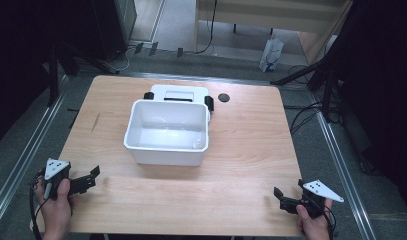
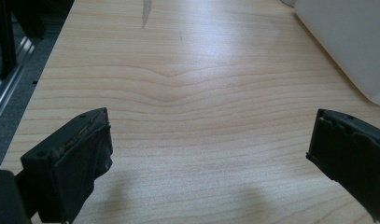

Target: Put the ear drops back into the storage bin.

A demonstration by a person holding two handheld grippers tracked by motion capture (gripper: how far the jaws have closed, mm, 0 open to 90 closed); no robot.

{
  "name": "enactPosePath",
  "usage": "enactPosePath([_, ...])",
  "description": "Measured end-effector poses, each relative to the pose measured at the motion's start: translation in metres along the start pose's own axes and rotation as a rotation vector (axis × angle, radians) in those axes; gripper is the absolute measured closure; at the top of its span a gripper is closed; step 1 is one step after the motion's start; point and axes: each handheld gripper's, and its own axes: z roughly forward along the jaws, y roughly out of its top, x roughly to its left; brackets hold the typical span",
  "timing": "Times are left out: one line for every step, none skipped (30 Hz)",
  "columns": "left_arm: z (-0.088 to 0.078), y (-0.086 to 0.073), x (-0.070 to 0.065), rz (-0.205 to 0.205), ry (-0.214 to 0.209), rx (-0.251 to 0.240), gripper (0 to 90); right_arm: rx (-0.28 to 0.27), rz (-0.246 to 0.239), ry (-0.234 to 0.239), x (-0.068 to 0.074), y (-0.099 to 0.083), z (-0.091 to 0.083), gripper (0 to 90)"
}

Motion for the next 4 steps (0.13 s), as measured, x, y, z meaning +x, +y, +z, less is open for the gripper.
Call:
enactPosePath([0.0000, 0.0000, 0.0002, 0.000, 0.001, 0.002, 0.4, 0.006, 0.001, -0.002, 0.0003, 0.0002, 0.0003, 0.0])
enactPosePath([0.0000, 0.0000, 0.0002, 0.000, 0.001, 0.002, 0.4, 0.010, -0.002, -0.002, 0.0003, 0.0003, 0.0008, 0.0])
enactPosePath([0.0005, 0.0002, 0.0002, 0.000, -0.002, 0.005, 0.4, 0.015, -0.002, -0.003, 0.0004, 0.0004, 0.0010, 0.0])
enactPosePath([0.0005, 0.0002, 0.0002, 0.000, -0.002, 0.005, 0.4, 0.015, -0.002, -0.003, 0.0004, 0.0004, 0.0010, 0.0])
